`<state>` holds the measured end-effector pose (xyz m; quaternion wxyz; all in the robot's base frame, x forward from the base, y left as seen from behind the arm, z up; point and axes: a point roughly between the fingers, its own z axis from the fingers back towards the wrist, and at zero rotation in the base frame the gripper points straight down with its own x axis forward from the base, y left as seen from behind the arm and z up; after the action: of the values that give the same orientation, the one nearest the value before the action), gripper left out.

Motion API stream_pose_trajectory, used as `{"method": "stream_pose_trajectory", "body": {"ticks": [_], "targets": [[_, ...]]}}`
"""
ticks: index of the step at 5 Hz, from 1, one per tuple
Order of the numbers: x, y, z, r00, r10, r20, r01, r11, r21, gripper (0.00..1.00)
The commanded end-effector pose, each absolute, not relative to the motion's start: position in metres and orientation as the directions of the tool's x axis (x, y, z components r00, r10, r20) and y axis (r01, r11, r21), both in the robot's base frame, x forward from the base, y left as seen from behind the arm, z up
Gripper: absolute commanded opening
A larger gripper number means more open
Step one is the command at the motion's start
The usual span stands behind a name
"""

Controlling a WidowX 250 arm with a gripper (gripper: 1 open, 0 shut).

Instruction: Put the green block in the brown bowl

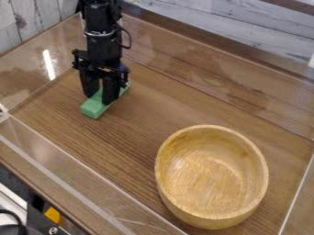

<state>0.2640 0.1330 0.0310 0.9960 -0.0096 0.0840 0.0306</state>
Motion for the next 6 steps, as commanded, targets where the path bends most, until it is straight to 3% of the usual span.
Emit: {"method": "stream_pose_trajectory", "body": {"ticks": [1,4,6], "targets": [[0.264,0.138,0.053,0.990,0.077,-0.115,-0.079,0.997,-0.007,0.00],[0.255,0.129,0.074,0.991,0.069,-0.114,-0.076,0.995,-0.057,0.00],[0.239,0.086,0.112,0.996,0.020,-0.091,-0.029,0.994,-0.102,0.00]]}}
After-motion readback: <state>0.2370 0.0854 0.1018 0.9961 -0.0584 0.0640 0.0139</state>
